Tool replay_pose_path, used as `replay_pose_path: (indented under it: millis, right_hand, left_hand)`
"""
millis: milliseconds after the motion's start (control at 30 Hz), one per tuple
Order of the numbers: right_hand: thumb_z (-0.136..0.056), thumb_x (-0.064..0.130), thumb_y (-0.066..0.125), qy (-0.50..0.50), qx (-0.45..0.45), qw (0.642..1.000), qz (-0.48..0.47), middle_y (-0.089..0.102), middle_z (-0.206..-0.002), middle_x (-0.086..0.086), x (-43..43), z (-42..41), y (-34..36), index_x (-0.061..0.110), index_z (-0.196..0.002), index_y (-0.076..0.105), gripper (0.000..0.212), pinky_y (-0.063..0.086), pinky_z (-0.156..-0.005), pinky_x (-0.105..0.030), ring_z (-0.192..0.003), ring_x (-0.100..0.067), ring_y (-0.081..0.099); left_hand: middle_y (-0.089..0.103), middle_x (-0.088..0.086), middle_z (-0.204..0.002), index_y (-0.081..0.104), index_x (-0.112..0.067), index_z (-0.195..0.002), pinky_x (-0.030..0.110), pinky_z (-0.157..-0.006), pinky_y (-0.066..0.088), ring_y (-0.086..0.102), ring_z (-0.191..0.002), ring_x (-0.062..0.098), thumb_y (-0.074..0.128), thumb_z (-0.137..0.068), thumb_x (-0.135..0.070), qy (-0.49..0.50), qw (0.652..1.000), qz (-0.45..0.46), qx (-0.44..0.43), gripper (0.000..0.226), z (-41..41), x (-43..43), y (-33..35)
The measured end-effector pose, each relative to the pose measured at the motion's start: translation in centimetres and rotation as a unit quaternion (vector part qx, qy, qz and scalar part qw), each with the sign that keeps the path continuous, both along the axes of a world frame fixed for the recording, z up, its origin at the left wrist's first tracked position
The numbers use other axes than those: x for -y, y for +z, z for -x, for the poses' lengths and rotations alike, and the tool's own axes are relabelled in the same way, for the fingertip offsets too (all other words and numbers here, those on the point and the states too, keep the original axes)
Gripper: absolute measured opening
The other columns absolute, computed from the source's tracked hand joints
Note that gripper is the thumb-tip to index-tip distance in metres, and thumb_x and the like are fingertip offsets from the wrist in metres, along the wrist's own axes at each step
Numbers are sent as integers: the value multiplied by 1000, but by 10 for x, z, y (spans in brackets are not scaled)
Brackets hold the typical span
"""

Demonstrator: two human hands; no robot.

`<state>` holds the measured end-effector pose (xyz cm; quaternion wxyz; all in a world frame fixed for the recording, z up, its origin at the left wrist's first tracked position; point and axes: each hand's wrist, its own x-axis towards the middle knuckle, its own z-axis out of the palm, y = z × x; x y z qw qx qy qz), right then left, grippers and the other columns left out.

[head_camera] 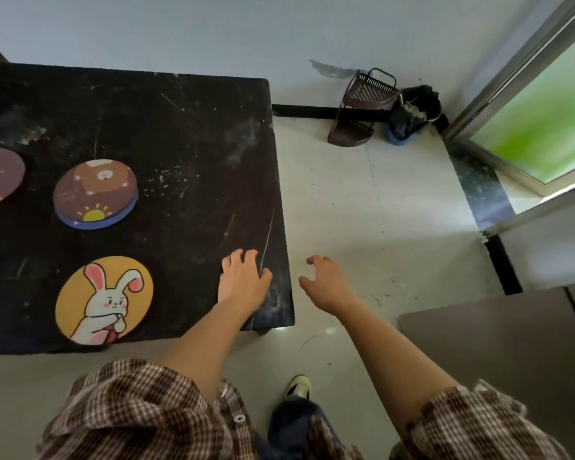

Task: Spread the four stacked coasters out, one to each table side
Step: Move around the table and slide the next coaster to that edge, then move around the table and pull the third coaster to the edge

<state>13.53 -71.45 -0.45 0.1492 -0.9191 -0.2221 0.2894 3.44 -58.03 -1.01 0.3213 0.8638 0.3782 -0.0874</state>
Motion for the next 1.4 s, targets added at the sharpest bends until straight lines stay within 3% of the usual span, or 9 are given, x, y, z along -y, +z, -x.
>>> replay_pose_path:
  millis: [300,700,933,1200,1400]
  right_hand:
    - [-91,38,51,140,45,989,34,48,-138,-12,-2,-85,-9,15,-134,42,50,41,-97,-44,-122,-32,46]
    - [-90,41,50,258,85,962,25,43,-141,-9,-121,-170,-14,21,-136,36,52,39,-100,-50,-126,-31,42]
    - [-90,39,51,347,78,934,13,43,-138,-8,-188,-199,-13,21,-136,37,52,38,-98,-49,-124,-29,40]
    - [-90,37,50,499,87,862,5,42,-139,-8,-253,-213,-12,19,-134,39,49,33,-101,-50,-127,-29,35]
    - [-90,37,50,602,80,794,-11,40,-140,-7,-292,-233,-15,18,-136,38,51,31,-102,-49,-128,-28,33]
  left_hand:
    - [19,11,-157,29,-19,-142,50,-112,32,14,-143,32,45,-95,-38,106,993,-21,-37,54,-57,22,-5]
    - [17,14,-157,27,-18,-144,48,-112,28,12,-144,33,44,-95,-36,236,970,-52,-27,55,-129,-54,-25]
    - [19,12,-158,25,-20,-144,45,-108,35,18,-143,31,47,-93,-40,302,950,-54,-54,59,-144,-79,-29]
    - [24,14,-155,28,-17,-143,45,-106,36,21,-142,32,46,-93,-41,394,913,-63,-83,58,-159,-98,-27]
    - [30,15,-153,30,-16,-143,46,-106,36,24,-141,32,48,-93,-39,541,837,-38,-74,58,-184,-111,-21]
